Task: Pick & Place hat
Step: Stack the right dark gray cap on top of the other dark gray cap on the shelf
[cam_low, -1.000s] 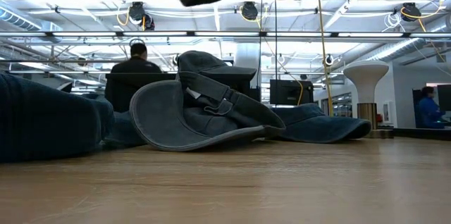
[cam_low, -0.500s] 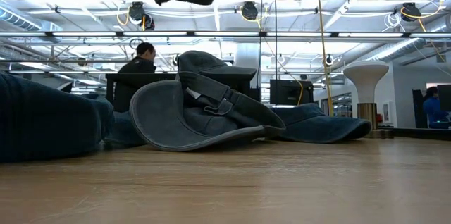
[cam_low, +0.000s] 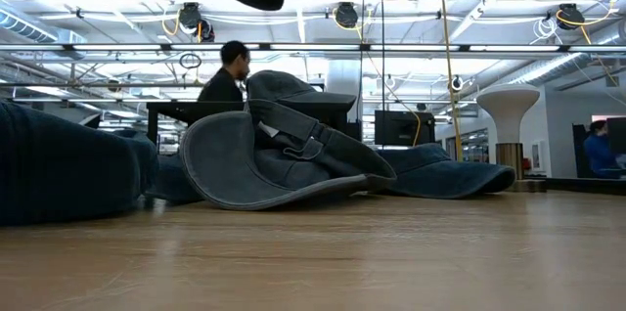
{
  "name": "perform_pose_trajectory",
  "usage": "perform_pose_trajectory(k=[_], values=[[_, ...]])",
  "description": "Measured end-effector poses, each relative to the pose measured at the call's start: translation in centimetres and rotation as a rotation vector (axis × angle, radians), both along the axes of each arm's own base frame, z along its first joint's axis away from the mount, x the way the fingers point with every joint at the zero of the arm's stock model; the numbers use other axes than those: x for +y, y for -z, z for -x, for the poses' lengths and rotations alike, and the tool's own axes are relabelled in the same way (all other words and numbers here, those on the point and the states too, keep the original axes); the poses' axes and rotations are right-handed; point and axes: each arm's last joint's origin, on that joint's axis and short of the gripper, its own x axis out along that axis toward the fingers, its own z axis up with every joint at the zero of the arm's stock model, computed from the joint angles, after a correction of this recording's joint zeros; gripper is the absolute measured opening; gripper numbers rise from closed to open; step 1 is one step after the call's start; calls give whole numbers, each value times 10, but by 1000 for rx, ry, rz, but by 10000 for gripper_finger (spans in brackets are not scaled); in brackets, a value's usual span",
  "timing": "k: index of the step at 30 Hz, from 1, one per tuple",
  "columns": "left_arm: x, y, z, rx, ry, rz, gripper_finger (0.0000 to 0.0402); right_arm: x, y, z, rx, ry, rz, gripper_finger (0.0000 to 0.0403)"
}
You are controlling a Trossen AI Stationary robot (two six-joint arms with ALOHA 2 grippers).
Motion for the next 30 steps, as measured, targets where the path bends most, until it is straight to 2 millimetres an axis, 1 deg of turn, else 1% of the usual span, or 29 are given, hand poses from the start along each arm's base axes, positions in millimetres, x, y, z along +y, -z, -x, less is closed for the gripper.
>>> perform_pose_trajectory(k=[5, 13, 17, 23, 26, 30], values=[[-3, 7, -10, 53, 24, -58, 8, -9, 2, -2, 1, 25, -41, 177], [-7, 15, -22, 51, 48, -69, 8, -22, 5, -1, 29, 71, -55, 171], [-9, 18, -24, 62, 57, -73, 8, -24, 12, -2, 92, 79, -62, 171], [-13, 18, -24, 48, 90, -63, 8, -26, 16, -4, 82, 89, -62, 168], [-13, 17, -24, 44, 93, -59, 9, -26, 23, -5, 56, 89, -68, 153], [-14, 18, -24, 43, 124, -67, 15, -26, 36, -7, 35, 107, -107, 108]])
